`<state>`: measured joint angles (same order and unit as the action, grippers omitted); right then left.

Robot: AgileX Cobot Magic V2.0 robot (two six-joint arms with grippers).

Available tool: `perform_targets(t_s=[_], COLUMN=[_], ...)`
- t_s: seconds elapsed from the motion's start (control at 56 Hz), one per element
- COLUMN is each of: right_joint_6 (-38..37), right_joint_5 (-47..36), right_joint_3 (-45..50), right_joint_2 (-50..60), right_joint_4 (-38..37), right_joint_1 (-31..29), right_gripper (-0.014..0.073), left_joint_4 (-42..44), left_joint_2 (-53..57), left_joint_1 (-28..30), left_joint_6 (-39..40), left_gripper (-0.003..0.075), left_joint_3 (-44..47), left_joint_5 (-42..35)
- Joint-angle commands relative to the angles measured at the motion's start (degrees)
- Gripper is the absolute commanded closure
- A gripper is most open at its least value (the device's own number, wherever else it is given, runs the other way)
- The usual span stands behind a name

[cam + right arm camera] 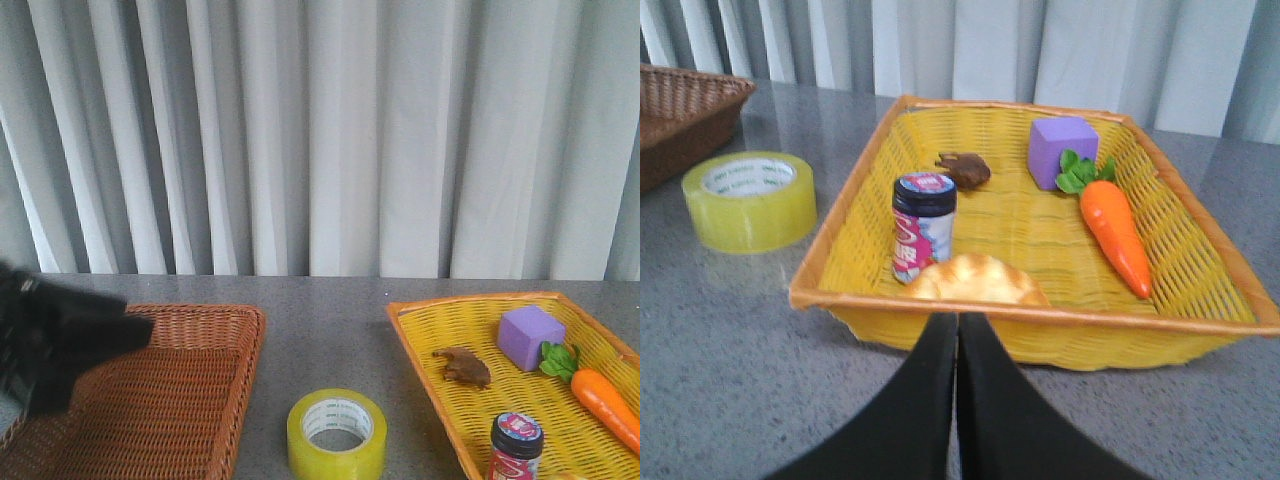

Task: Transfer tape with both arms
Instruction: 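Reach the left gripper to the tape roll and grasp its rim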

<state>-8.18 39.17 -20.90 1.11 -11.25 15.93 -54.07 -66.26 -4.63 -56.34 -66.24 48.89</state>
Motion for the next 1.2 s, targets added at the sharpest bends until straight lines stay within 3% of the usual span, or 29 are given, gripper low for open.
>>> perform_targets(t_s=[0.0,0.232,0.411,0.625,1.179], right_joint_6=[-0.3,-0.3,-0.3,-0.3,-0.3], right_joint_5=[-5.1,-4.9,-4.7,-4.7,-4.8], right_joint_3=[-1.2,-1.2,-1.2,-1.2,-1.2], right_joint_2=[-1.1,-1.1,-1.1,-1.1,-1.1], right_joint_4=[-0.3,-0.3,-0.3,-0.3,-0.3], right_joint_1=[-0.2,-0.2,-0.2,-0.2,-0.2], right_gripper=[0.0599,0.0598,0.0598,0.0598,0.0598], left_joint_4=[1.8,18.4,22.5,28.7,28.5], left_joint_2=[-5.6,-22.0,-33.3,-43.2,-52.9], left_joint_1=[-2.2,-10.0,-13.9,-17.4,-18.4], left_joint_6=[1.7,10.5,13.8,17.0,18.1], left_gripper=[0.0408,0.0381,0.0381,0.0381,0.0381], left_joint_3=[-10.8,-30.3,-39.3,-43.5,-45.3], left_joint_5=[1.8,4.0,6.0,5.9,2.1])
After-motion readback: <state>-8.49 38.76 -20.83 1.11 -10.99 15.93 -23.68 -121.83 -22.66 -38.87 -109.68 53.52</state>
